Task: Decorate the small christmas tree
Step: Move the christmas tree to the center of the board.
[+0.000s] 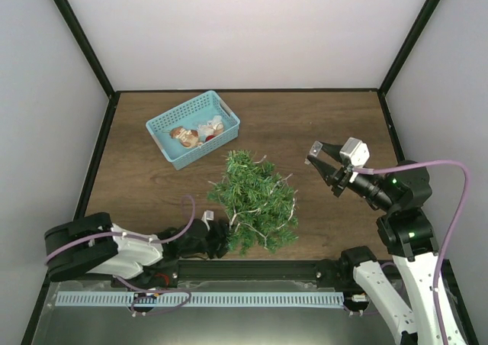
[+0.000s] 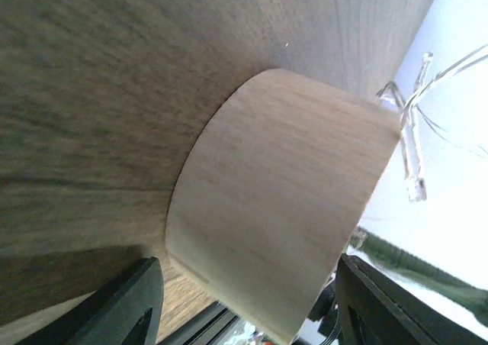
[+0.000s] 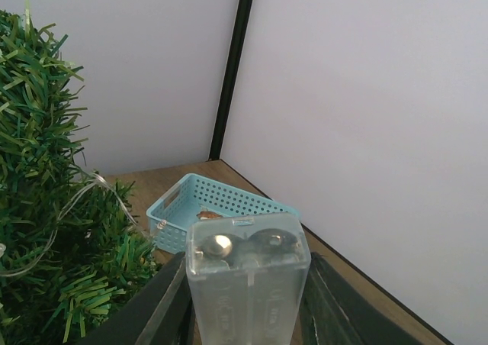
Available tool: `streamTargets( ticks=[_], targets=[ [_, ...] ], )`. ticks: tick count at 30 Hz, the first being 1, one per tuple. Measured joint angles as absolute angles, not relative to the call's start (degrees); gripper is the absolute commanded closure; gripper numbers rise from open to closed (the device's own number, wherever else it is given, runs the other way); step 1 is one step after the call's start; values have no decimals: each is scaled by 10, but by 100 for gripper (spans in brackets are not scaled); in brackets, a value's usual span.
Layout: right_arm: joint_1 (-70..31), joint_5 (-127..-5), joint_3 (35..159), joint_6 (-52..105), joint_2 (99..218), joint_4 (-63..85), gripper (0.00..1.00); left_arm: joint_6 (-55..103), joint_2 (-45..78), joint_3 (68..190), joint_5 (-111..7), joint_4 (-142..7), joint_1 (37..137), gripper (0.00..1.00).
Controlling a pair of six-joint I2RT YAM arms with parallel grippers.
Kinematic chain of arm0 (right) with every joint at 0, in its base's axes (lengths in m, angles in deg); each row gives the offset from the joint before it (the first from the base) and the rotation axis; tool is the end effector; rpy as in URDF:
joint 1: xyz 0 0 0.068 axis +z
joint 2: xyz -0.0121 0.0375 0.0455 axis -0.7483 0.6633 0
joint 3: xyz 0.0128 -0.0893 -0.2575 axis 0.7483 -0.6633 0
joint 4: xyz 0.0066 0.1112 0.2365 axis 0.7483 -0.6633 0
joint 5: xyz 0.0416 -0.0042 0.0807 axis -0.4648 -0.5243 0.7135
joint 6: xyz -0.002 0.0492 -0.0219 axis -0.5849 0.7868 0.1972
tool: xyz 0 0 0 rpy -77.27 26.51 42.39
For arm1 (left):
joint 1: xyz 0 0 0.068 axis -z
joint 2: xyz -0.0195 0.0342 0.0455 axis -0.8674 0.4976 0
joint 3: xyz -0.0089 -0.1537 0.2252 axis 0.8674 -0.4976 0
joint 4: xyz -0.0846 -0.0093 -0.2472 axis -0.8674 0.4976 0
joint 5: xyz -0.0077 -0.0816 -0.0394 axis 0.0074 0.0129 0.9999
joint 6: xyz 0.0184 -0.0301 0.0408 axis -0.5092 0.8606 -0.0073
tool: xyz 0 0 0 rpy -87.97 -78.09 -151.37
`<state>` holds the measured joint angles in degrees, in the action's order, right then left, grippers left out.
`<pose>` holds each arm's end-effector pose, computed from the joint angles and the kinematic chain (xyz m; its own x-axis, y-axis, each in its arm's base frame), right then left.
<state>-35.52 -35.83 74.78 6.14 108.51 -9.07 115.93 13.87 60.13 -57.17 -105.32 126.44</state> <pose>0.0931 0.0438 0.4016 0.2083 -0.1410 -0.9679 -0.7462 0.6168 -0.2504 0.0704 -0.1653 0.1044 -0.8639 -0.4492 0.2277 -0.4061 0.3538 -0.8426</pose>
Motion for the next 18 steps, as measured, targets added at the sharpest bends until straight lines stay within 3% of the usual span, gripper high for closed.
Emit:
streamTargets(
  ticks=[8,18],
  targets=[
    [-355,-367,719,65,1084,-61,82,1199,246,624,-618,-1160,1265,46],
    [-355,-487,679,23,1166,42,82,1208,421,669,-599,-1346,1188,51]
  ],
)
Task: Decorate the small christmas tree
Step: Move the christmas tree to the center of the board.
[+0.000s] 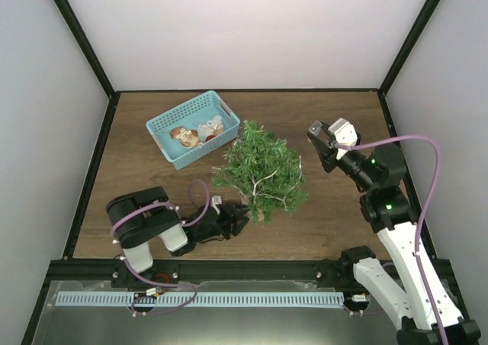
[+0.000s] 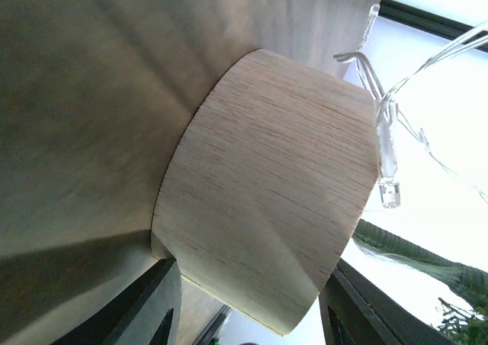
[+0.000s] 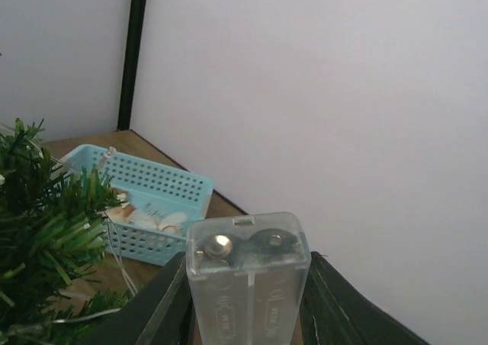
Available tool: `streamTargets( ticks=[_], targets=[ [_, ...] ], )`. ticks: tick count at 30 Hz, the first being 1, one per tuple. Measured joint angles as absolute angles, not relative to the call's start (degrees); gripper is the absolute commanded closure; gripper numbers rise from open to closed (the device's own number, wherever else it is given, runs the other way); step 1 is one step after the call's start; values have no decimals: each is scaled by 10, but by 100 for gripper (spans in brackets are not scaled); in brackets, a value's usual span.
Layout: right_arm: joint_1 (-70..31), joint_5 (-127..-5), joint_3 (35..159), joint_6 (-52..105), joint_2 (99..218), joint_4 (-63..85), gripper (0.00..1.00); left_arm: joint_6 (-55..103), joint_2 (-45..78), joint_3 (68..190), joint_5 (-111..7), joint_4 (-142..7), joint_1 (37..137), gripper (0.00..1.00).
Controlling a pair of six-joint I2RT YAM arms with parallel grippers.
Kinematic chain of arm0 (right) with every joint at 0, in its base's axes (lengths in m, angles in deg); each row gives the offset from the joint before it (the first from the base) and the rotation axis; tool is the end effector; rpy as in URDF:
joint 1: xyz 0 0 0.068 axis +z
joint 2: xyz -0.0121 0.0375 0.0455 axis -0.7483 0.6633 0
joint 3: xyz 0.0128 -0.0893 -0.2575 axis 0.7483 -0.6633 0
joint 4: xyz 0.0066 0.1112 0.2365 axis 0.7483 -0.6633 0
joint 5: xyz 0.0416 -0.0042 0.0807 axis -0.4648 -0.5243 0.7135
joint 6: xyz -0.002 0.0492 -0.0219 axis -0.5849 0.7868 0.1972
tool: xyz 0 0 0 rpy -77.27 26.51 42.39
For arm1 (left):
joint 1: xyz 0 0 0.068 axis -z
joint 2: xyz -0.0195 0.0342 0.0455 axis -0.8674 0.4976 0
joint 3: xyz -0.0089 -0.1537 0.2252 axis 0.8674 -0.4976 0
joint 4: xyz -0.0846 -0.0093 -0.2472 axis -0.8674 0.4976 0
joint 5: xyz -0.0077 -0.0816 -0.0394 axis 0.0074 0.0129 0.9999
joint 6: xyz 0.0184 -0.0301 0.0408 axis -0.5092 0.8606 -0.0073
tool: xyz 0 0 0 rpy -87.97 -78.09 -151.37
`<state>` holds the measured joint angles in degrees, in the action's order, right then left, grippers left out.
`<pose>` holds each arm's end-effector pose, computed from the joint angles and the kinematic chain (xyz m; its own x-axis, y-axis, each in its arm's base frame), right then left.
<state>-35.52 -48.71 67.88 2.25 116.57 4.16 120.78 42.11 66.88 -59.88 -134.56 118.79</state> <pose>0.1502 0.0499 0.3710 0.1825 -0.2358 -0.9545 -0.5862 0.7533 -0.2982 0.1188 -0.1955 0.0872 -0.7565 -0.5846 0.2930 -0.4487 0.1380 -0.8830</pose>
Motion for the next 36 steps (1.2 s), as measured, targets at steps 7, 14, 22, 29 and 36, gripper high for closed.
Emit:
streamTargets(
  ticks=[7,14,22,29,36],
  targets=[
    [-355,-512,679,7,1233,129,82,1181,481,720,-558,-1374,1132,51],
    [-362,-518,710,-9,1313,221,83,1137,476,724,-543,-1366,1093,49],
    [-368,-552,876,-40,1379,271,83,1116,476,727,-541,-1362,1090,49],
    [-372,-541,881,-50,1301,209,83,1107,476,733,-542,-1353,1089,49],
    [-373,-421,878,-52,1169,75,82,1092,476,746,-542,-1338,1089,49]
  ],
)
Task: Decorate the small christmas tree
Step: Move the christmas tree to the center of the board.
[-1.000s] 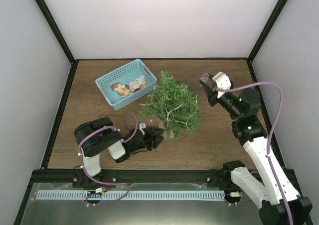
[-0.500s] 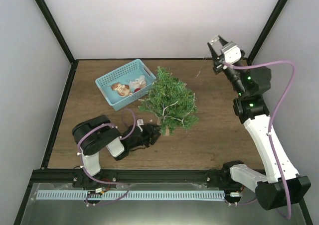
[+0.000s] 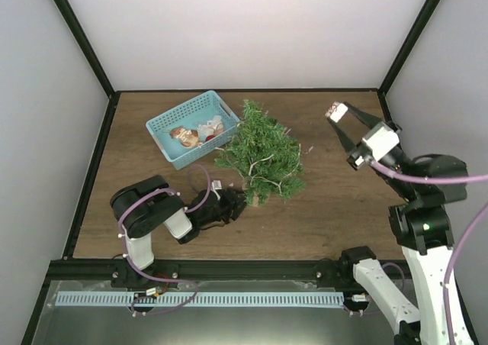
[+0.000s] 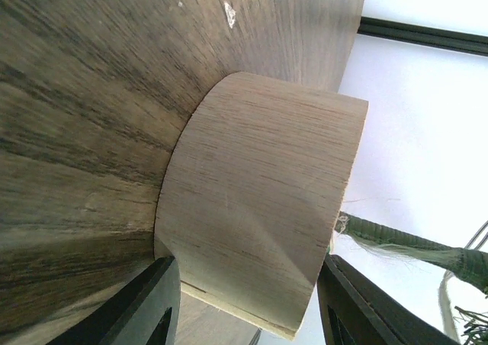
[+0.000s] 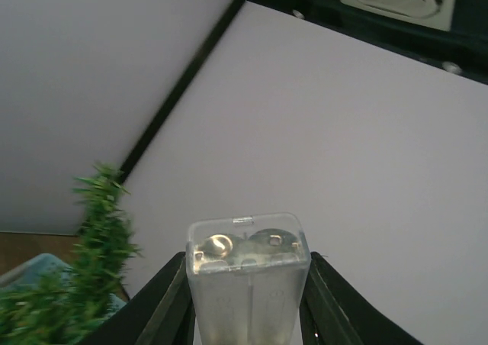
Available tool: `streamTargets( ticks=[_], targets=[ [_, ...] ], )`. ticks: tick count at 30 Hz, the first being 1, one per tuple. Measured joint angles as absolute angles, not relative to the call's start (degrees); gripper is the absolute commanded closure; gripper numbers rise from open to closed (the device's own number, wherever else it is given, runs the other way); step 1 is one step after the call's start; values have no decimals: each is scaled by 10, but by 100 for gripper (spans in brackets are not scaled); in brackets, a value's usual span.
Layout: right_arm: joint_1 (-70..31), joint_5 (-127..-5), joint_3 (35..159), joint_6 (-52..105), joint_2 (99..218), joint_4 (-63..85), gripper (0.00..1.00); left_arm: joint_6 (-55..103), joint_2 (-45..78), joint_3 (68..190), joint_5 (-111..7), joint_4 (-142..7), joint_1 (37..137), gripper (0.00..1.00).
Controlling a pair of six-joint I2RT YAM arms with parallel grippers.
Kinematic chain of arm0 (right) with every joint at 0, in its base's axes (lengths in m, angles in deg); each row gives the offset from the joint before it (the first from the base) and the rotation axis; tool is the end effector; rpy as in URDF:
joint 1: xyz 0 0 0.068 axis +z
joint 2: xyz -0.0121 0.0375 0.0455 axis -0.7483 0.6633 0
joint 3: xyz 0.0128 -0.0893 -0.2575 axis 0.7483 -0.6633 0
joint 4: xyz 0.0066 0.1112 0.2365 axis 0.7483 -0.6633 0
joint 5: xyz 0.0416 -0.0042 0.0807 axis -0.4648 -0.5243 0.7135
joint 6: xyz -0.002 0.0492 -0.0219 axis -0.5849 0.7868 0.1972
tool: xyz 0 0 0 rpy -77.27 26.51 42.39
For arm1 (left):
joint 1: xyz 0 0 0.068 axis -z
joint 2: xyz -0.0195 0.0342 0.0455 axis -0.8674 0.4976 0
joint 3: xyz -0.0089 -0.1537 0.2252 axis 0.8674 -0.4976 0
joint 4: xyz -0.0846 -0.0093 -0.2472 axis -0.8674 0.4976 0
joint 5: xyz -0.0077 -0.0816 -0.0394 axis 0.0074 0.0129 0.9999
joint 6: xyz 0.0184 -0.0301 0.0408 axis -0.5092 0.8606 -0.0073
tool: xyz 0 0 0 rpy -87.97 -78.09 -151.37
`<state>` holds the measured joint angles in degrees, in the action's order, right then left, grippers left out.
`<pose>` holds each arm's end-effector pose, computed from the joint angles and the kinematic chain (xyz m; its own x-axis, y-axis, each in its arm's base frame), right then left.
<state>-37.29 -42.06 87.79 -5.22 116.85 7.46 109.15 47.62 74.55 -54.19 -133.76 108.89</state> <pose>0.0986 0.0385 0.4865 0.6144 -0.2435 -0.7505 -0.4191 0.7052 -0.5719 0.1708 -0.2005 0.0862 -0.7837 -0.6043 0.1437 -0.3181 0.1917 -0.9285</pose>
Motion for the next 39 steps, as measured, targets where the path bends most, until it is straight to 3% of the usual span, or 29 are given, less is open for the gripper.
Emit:
streamTargets(
  ticks=[11,21,28,39],
  targets=[
    [-373,-306,880,-58,1075,-81,83,1071,472,753,-545,-1320,1089,49],
    [-373,-73,854,-47,1054,-135,82,1066,464,753,-553,-1308,1089,49],
    [-373,40,800,-15,1057,-130,83,1063,461,753,-556,-1302,1089,49],
    [-373,112,717,92,1091,-12,83,1059,456,755,-557,-1292,1089,47]
  ],
)
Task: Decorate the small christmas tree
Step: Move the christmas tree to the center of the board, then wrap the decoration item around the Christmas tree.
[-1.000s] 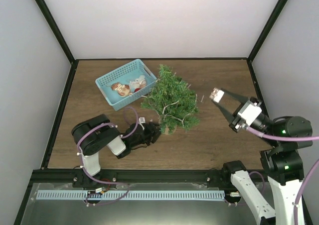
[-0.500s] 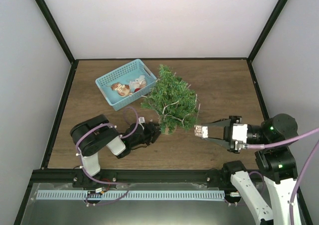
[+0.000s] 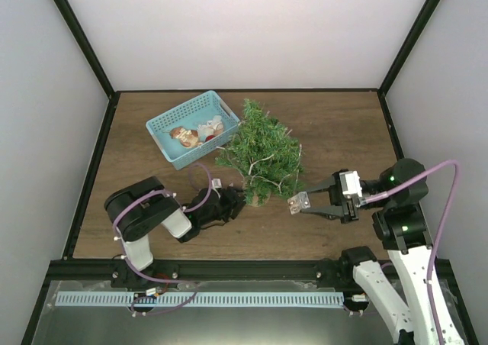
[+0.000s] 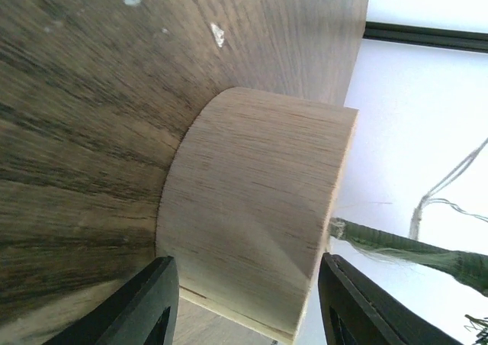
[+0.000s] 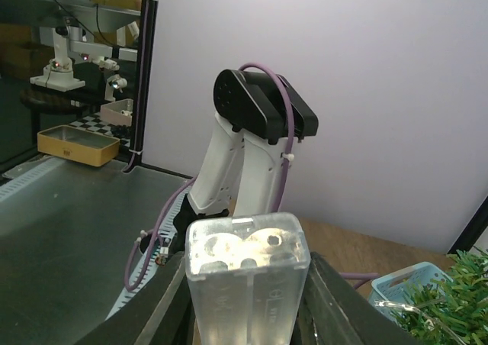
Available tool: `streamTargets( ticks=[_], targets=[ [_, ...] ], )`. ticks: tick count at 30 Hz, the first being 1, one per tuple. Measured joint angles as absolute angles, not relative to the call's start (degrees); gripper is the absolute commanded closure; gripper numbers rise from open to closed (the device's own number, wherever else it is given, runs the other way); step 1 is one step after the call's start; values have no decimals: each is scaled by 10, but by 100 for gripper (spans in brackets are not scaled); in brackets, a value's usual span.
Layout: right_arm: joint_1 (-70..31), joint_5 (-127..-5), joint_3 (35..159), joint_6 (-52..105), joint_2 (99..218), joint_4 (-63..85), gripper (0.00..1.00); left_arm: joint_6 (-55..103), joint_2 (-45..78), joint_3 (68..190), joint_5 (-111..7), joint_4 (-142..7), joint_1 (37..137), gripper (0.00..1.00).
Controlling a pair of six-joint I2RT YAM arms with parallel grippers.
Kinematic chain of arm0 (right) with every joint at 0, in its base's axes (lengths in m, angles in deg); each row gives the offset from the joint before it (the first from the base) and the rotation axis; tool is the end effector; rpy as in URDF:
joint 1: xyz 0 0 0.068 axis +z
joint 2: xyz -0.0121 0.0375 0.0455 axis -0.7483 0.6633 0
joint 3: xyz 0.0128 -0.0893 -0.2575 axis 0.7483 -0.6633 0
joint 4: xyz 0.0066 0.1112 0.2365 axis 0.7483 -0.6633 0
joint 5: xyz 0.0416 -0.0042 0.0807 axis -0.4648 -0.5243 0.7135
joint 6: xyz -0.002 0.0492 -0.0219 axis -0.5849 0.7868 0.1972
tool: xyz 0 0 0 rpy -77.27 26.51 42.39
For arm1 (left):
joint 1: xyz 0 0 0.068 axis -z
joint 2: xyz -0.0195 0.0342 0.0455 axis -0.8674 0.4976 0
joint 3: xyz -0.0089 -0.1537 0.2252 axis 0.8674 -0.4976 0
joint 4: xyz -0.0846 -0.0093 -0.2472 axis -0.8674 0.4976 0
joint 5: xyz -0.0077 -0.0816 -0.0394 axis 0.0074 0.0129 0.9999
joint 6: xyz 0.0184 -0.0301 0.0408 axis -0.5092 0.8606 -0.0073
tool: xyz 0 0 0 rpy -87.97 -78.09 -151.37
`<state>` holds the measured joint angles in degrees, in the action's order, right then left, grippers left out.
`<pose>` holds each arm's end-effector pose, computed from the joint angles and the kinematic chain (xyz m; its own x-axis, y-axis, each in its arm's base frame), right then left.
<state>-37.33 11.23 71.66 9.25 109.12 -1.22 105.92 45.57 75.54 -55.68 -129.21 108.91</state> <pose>0.0775 0.0514 0.3952 0.2756 0.0379 -0.9605 -0.9555 -0.0984 -0.2780 0.1732 -0.2020 0.0898 -0.7850 -0.6138 0.0838 -0.2888 0.2429 -0.9261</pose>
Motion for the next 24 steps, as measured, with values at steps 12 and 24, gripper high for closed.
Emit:
streamTargets(
  ticks=[12,24],
  targets=[
    [-278,15,701,98,1160,24,83,1023,268,754,-583,-1146,1097,39],
    [-98,-182,729,18,1248,-32,83,935,13,752,-642,-870,1116,42]
  ],
)
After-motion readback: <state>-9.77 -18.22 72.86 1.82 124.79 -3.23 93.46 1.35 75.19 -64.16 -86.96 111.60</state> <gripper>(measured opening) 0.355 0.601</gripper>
